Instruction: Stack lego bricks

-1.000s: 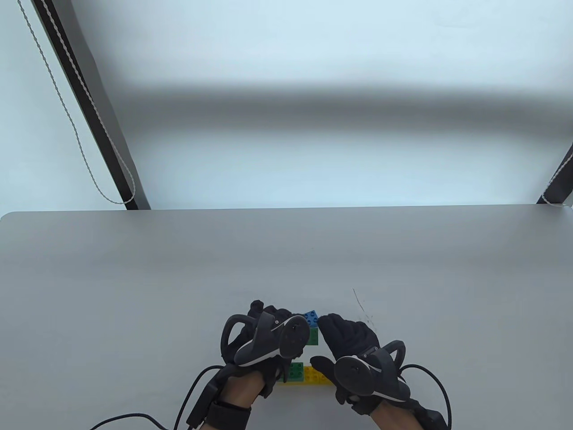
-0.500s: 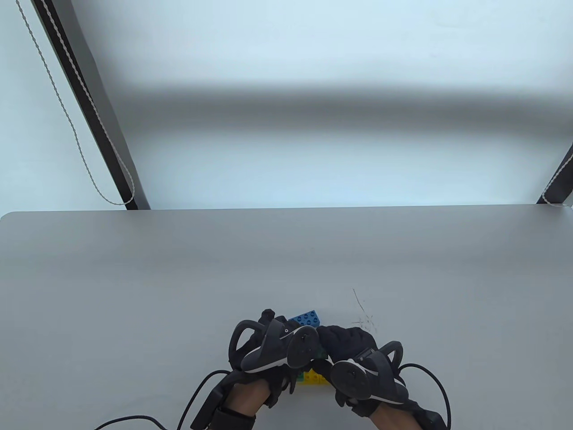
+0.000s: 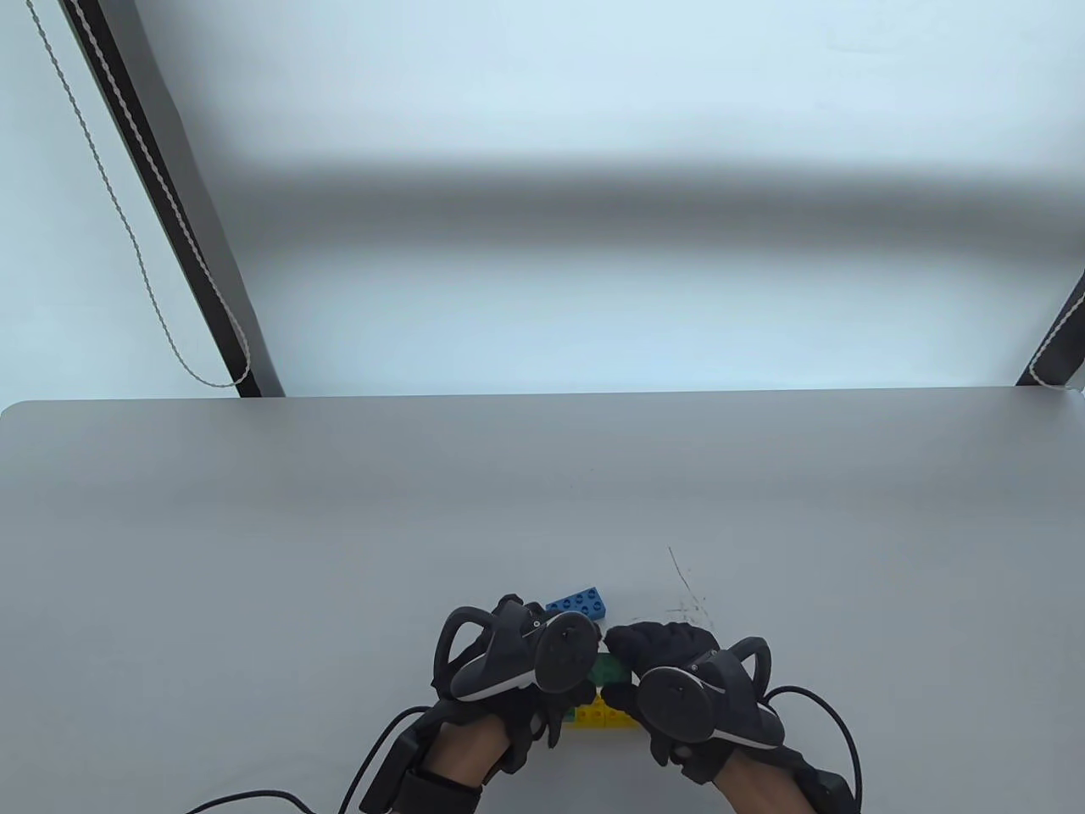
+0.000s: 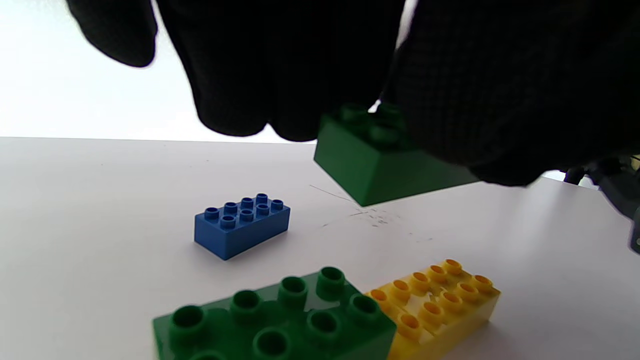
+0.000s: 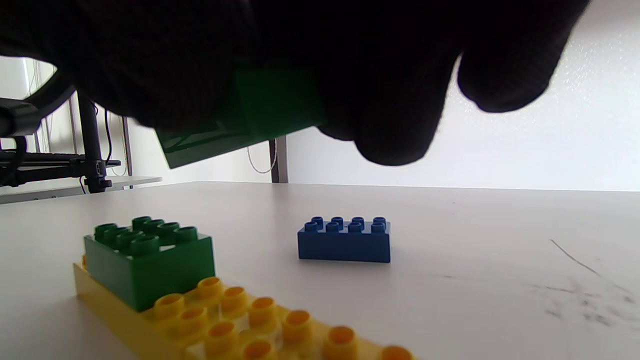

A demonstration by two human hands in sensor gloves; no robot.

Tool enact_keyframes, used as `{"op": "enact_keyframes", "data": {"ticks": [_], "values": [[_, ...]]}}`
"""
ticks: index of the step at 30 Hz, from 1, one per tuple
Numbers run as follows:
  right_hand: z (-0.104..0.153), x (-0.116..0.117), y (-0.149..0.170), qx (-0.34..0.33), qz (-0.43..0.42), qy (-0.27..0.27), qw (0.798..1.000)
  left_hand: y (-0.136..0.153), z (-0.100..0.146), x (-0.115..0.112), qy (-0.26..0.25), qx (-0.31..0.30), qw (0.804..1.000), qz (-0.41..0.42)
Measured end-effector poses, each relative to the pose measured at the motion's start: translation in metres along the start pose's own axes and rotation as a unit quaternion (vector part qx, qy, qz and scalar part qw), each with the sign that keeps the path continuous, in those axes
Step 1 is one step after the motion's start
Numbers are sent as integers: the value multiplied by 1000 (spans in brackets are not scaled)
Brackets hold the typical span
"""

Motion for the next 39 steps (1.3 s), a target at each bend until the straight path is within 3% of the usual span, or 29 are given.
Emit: {"op": "enact_keyframes", "data": {"ticks": [5,12,15,39], "values": [[-2,8,15,24,-41,-31,998,10,-1,-7,32,8,999,11],[-2,28,33,43,-107,-88,989,19,-6,-40,152,16,988,-7],[-2,32,36,47,-107,-99,988,20,-7,-50,179,18,984,4],[-4,48,34,62,-86,-128,986,21,-7,-63,211,17,976,50]]}}
Point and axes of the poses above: the tracker on the back of each hand, its own y axis roughly to the little-finger side, its own z axis roughly from the fingertips to the wrist, x = y × z, the point moved 3 cm from there along -z, roughly from the wrist to the fingertips, and after that the axes turned 11 degrees about -z, right-handed, at the moved point
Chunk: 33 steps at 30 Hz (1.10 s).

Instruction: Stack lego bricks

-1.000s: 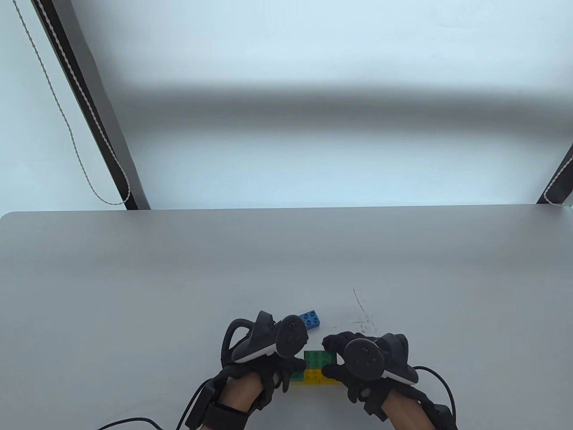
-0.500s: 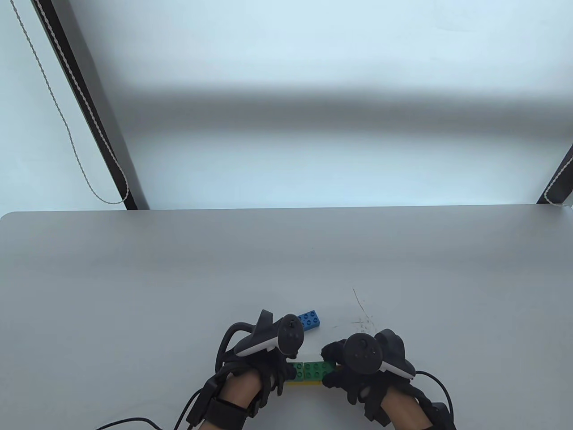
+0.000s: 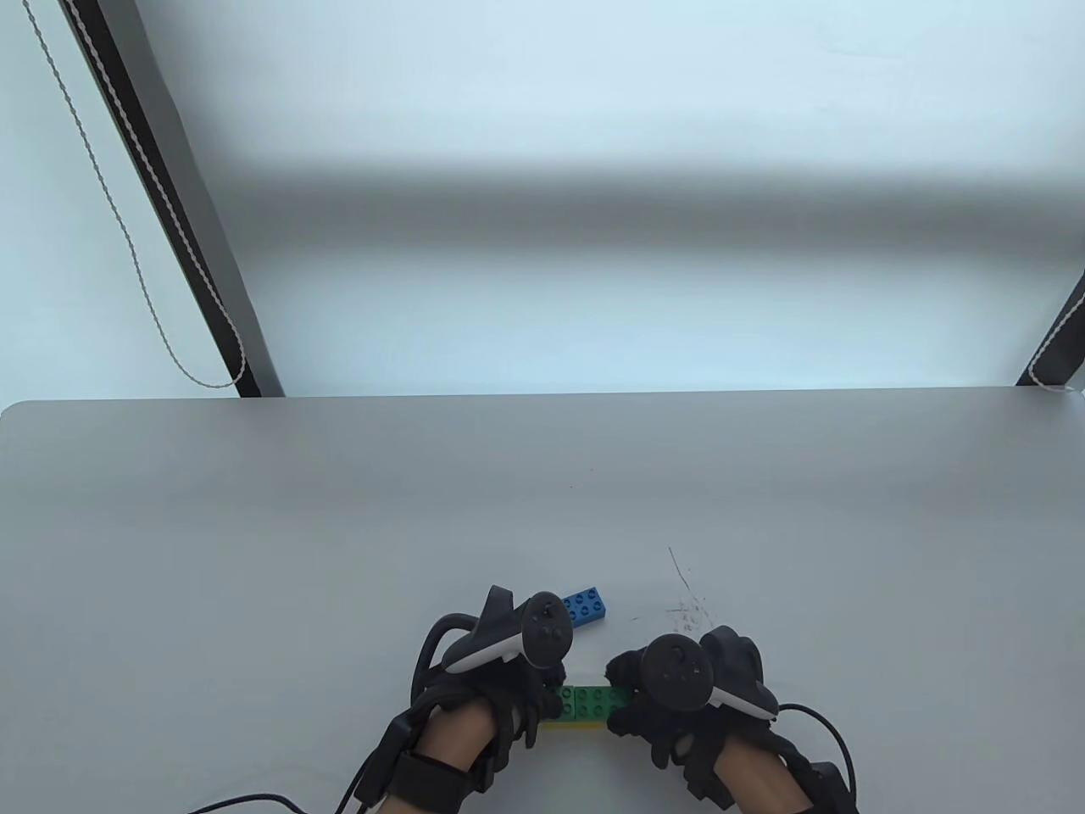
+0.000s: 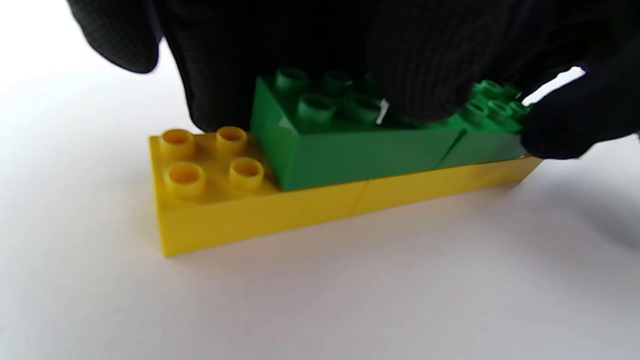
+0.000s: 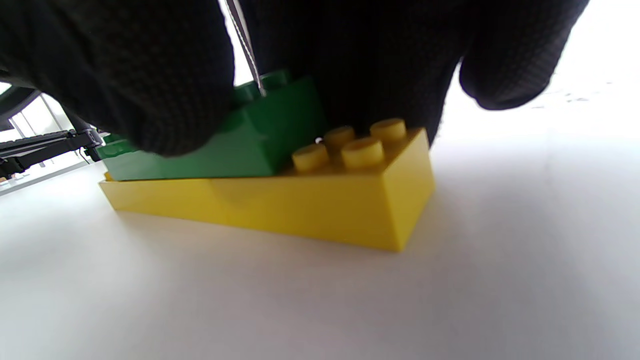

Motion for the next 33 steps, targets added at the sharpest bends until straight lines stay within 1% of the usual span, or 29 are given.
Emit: {"op": "enact_keyframes", "data": {"ticks": [4,9,21,26,29,33], "values": [[-2,1,0,16,0,-10,1000,0,-1,-1,1,-4,1000,8],[-3,3,3,20,-13,-19,1000,0,-2,-1,3,-6,1000,13],[-6,7,4,32,-36,-71,996,4,-4,-1,10,-13,1000,26],[-6,8,4,31,-41,-80,995,4,-3,2,-10,-11,999,30],[-7,8,8,33,-57,-85,994,6,-1,10,-43,-4,999,26],[-9,7,8,32,-55,-93,994,7,5,23,-98,18,995,15]]}}
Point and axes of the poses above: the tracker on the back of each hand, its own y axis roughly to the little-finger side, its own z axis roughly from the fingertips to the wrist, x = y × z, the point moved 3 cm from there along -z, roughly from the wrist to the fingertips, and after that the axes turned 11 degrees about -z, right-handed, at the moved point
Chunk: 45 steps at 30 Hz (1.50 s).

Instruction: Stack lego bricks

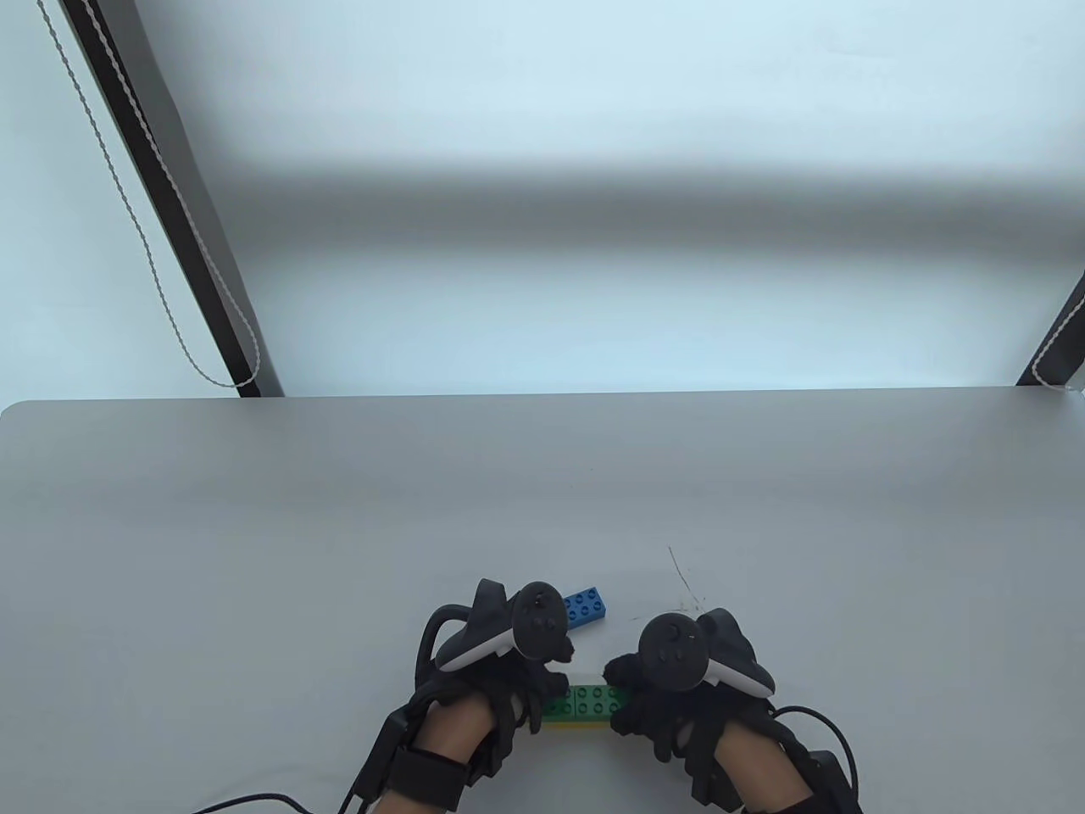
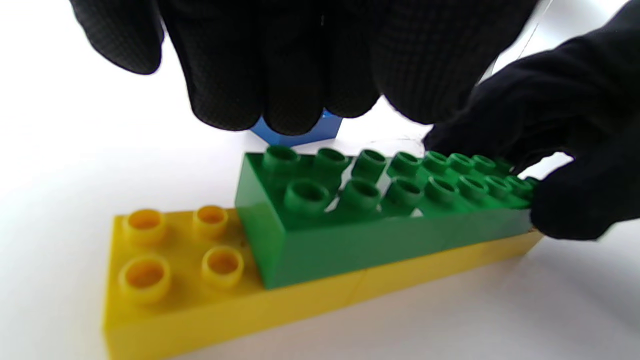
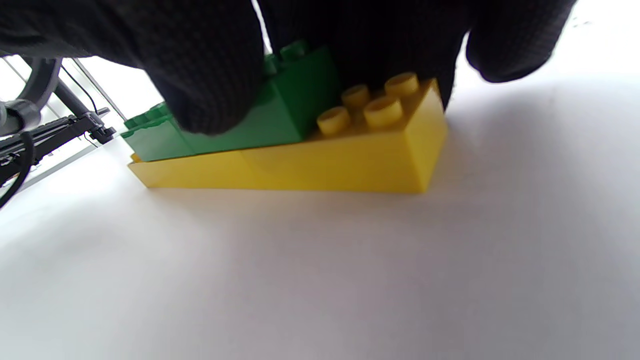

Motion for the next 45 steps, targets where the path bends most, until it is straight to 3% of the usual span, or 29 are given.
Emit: {"op": "enact_keyframes", "data": {"ticks": [5,9,17,21,24,30,36,45], "values": [[-1,-1,0,2,2,-7,1000,-1,1,17,-54,29,998,-35],[0,-2,3,5,-12,-10,1000,-7,-4,29,-84,18,995,-55],[1,-2,6,8,-22,-15,1000,-16,-32,43,-58,22,988,-138],[1,-4,8,7,-26,-14,1000,-18,-45,46,-70,13,992,-101],[1,-4,9,7,-27,-13,1000,-20,-55,41,-71,17,994,-81],[1,-4,9,7,-27,-12,1000,-20,-75,24,-36,45,989,-134],[1,-4,9,7,-27,-15,1000,-18,-91,7,27,68,978,-194],[1,-4,9,7,-26,-17,999,-17,-98,-5,52,75,973,-211]]}}
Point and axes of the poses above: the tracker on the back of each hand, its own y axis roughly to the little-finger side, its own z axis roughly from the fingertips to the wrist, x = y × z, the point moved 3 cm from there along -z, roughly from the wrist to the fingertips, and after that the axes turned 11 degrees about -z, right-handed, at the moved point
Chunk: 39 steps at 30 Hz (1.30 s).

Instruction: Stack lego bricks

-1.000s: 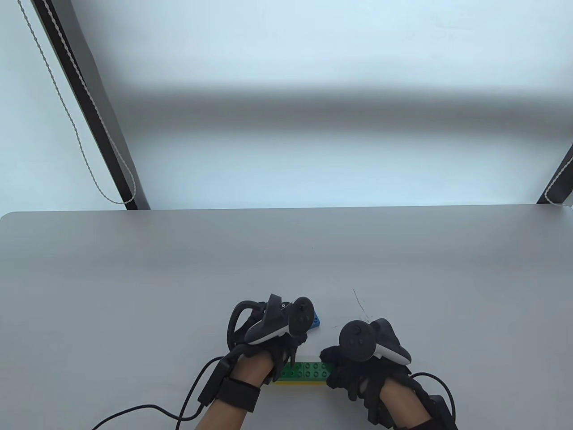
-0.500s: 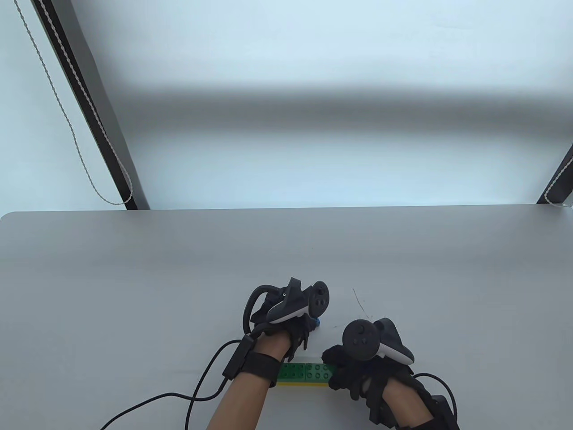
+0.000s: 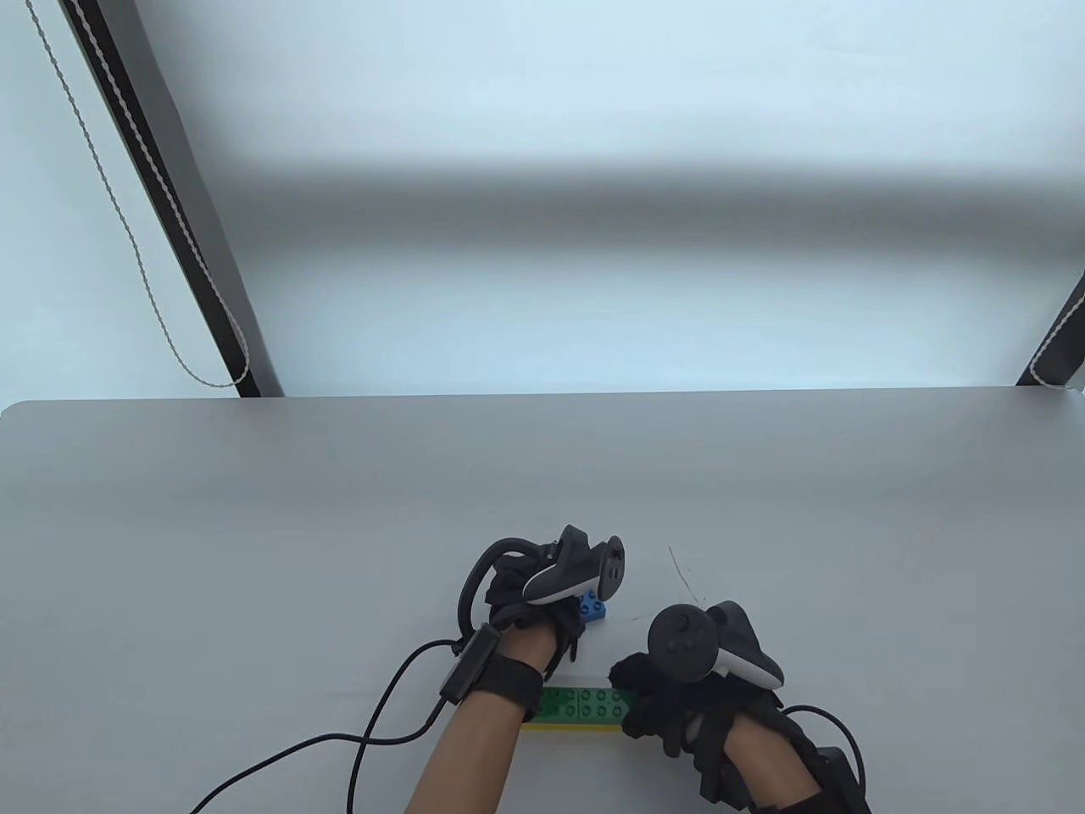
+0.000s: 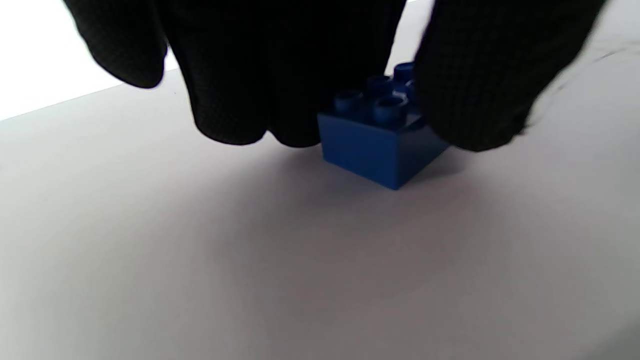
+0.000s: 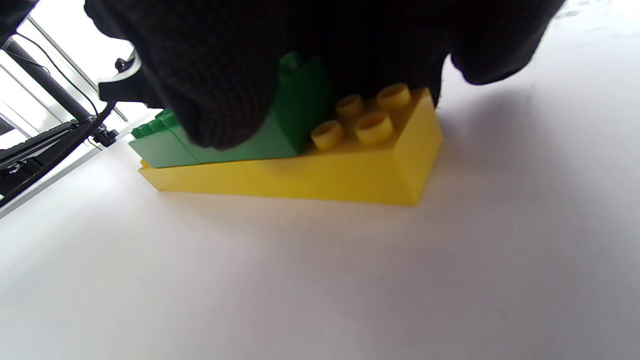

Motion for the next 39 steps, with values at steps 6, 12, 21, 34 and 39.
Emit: {"op": "enact_keyframes", "data": {"ticks": [6,12,21,34,39], "values": [[0,0,-1,-1,2,0,1000,-2,3,1,-5,-2,1000,-10],[0,0,-1,-2,2,0,1000,5,15,7,-22,-9,1000,11],[1,1,-1,-1,1,1,1000,13,62,24,-89,-43,993,62],[3,3,0,4,-10,1,1000,4,132,22,-194,-63,974,102],[4,4,1,7,-14,3,1000,-4,142,12,-200,-63,973,98]]}}
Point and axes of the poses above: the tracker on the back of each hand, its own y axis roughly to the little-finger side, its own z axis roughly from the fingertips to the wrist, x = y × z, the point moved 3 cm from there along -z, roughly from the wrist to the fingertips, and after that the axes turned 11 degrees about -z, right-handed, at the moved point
